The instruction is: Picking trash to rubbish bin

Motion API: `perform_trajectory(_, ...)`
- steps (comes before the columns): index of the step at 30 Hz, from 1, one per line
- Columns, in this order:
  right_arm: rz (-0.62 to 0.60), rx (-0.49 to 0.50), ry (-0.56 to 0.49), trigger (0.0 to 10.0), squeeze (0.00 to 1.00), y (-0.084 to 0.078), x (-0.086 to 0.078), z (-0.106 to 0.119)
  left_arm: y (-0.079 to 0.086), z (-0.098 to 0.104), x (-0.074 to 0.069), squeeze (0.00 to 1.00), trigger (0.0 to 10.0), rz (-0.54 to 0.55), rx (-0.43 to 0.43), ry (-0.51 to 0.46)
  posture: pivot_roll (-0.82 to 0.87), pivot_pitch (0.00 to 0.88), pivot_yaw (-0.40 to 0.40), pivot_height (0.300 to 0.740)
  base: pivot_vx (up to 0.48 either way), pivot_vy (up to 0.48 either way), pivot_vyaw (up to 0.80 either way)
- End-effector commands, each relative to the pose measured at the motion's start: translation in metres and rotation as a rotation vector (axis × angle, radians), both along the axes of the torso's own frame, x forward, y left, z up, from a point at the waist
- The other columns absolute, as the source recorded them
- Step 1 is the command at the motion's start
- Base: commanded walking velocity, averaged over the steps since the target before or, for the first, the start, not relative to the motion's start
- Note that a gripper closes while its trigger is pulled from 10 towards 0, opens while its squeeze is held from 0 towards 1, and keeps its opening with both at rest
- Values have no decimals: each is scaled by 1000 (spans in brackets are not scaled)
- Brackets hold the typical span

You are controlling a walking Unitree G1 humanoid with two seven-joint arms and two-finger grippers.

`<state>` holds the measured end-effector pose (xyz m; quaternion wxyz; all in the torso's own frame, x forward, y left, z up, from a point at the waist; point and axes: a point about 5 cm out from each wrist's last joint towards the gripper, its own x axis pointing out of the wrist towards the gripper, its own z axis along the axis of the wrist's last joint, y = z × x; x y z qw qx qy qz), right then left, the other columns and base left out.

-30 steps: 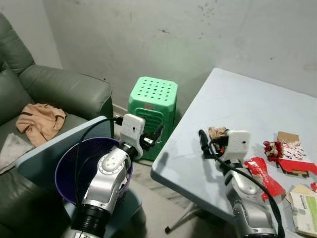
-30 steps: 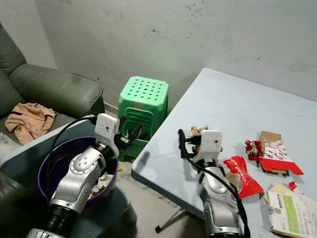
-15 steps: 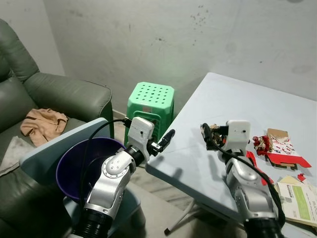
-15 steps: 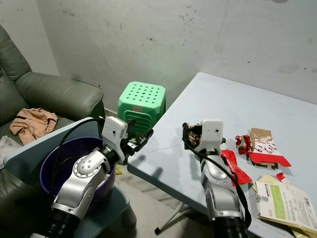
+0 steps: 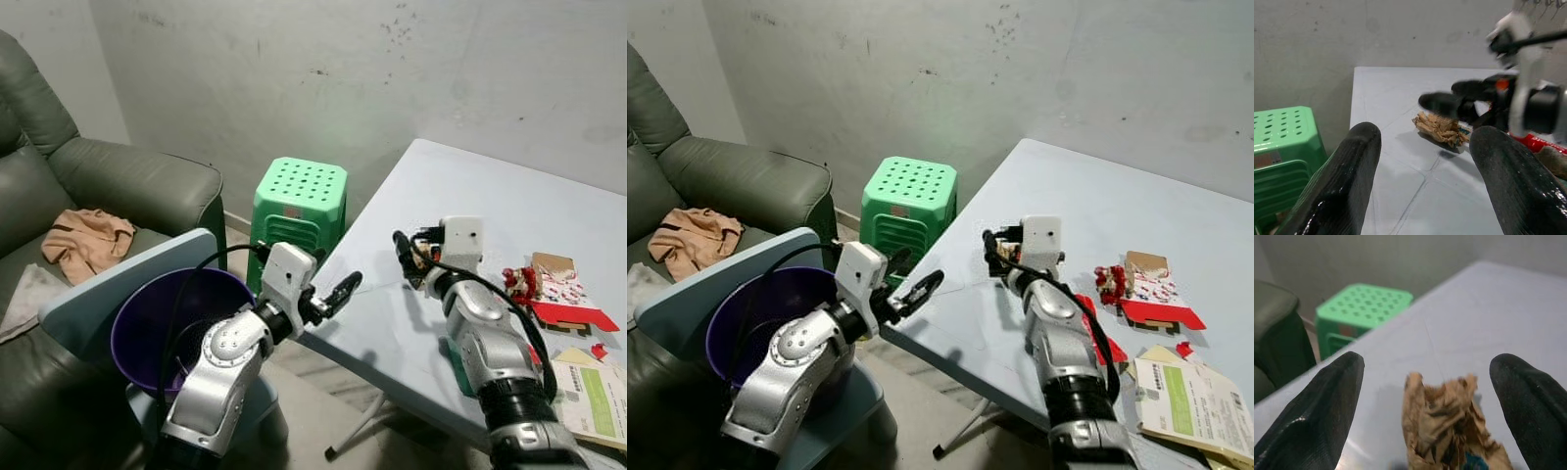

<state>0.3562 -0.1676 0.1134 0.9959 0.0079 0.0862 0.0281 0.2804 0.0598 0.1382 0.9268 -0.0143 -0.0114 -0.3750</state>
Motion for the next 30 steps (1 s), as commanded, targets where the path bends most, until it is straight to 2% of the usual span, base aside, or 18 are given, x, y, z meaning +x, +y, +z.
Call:
perform_trajectory(1,-35,-11,25,10000,0,-6,3,-1,-2,3,-3,0,10000,-17,2,-2,5,30,-81,740,0,0,0)
perform_trajectory(5,-39,-55,101,10000,0,-5,3,-14,0,3,-6,0,10000,-3,4,11,13,44,-85,740,0,0,0)
perform_trajectory(7,-34,-49,98,9922,0,-4,3,-16,1,3,-7,0,10000,5,1,18,15,47,-86,740,0,0,0)
perform_trajectory(8,-37,-57,91,7569,0,-5,3,-15,1,3,-8,0,10000,5,0,18,18,49,-88,740,0,0,0)
perform_trajectory(9,-29,-38,91,1020,0,-4,3,-17,1,3,-8,0,10000,11,1,20,20,49,-90,740,0,0,0)
perform_trajectory(10,-26,-36,88,0,0,-4,4,-17,2,4,-8,0,10000,17,2,21,20,49,-90,740,0,0,0)
perform_trajectory(30,-47,-42,34,0,0,-9,7,-12,1,10,1,0,10000,32,6,0,14,13,-83,740,0,0,0)
